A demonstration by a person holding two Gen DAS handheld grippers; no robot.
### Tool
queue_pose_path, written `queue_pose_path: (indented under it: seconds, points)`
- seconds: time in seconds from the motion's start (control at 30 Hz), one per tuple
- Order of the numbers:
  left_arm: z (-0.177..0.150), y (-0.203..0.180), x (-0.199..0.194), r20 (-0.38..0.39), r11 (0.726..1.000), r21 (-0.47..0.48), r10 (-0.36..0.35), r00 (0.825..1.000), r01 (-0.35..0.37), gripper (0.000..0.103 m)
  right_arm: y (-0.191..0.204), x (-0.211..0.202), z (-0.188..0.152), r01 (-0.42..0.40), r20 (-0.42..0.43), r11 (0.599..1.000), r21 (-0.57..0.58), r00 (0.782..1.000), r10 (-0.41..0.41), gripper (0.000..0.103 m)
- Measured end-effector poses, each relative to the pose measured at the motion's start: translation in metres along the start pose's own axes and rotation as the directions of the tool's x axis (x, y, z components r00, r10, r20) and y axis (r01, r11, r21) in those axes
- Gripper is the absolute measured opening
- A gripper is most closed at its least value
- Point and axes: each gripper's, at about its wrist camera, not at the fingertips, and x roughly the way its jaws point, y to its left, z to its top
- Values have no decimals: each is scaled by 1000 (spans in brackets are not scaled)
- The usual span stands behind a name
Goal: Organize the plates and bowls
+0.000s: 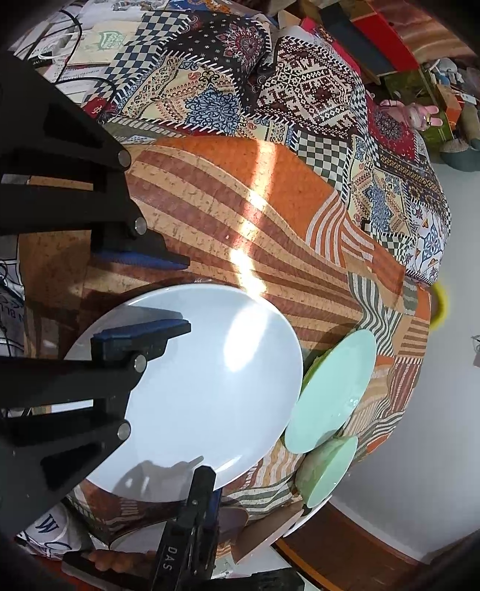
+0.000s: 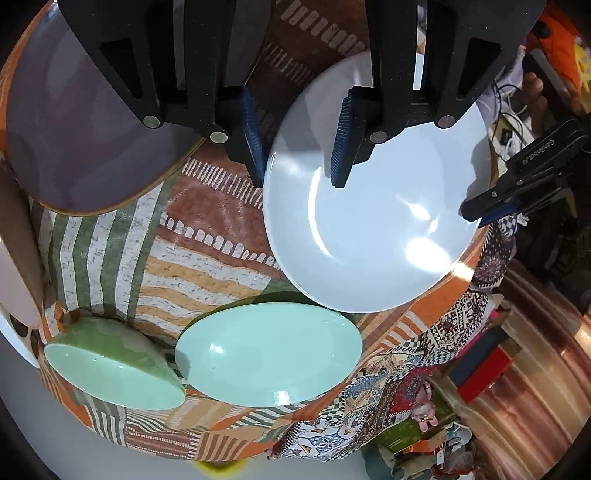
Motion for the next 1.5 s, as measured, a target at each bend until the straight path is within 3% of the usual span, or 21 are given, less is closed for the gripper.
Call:
queue_pose_path:
  seconds: [0.27, 0.47, 0.97, 1.5]
  points:
    - [2, -5, 7, -26, 1000, 4, -28, 999, 28, 27, 5, 7, 4, 7, -11, 1000, -25, 1000, -7, 35]
    - [5, -7, 3, -27, 1000, -8, -19, 999, 19, 27, 0, 2, 3, -8, 0, 1000, 23, 1000, 8, 31]
    - [17, -24, -37, 79, 1000, 2, -23, 997, 23, 27, -4, -40, -4, -42, 116, 998, 46, 993, 36, 30]
    - [25, -82, -70, 162, 993, 107, -76, 984, 59, 27, -29, -92, -27, -25, 234, 994, 104, 972, 0, 30]
